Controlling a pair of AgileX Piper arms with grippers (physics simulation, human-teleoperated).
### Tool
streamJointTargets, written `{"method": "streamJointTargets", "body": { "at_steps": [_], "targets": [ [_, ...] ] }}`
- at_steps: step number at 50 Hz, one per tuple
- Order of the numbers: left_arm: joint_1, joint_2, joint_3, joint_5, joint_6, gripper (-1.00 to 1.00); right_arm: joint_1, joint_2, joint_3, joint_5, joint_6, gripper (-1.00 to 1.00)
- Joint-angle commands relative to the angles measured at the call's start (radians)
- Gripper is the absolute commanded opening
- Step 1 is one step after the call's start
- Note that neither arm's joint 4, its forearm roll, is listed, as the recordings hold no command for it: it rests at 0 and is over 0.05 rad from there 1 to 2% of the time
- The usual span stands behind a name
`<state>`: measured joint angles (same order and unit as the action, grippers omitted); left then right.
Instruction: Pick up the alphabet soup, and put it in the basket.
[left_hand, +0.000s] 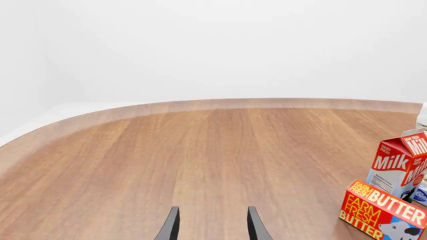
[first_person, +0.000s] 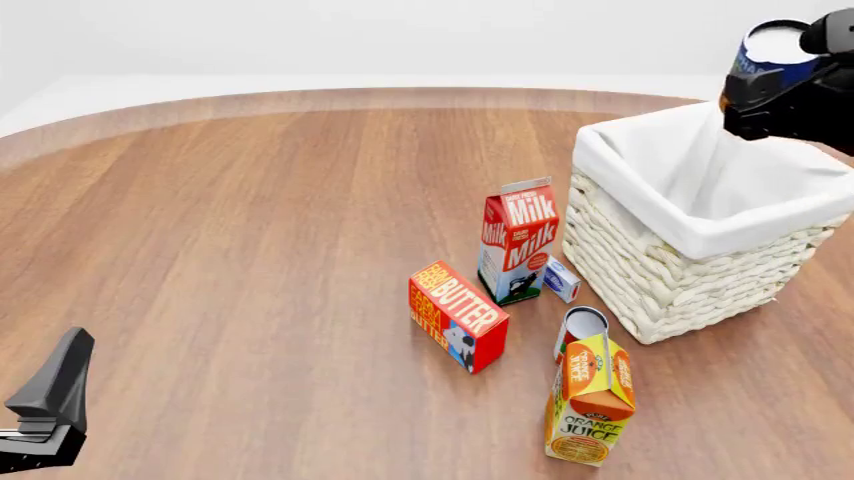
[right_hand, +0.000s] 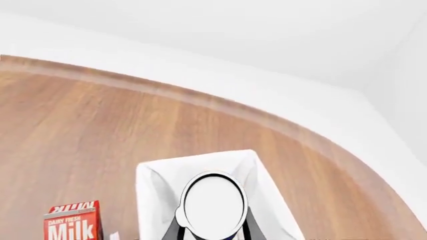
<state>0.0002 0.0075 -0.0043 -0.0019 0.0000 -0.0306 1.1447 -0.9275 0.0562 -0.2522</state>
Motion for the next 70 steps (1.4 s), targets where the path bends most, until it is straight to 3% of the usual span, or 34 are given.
{"method": "streamJointTargets", "body": {
  "at_steps": [1,70],
  "targets": [
    [0.000,0.000,0.000,0.000,0.000,1.00,-0.004,0.050,-0.052,0.025,-0.004,-1.00],
    [0.000,0.000,0.000,0.000,0.000,1.00,-0.026,0.277,-0.048,-0.020,-0.051,-1.00]
  ]
}}
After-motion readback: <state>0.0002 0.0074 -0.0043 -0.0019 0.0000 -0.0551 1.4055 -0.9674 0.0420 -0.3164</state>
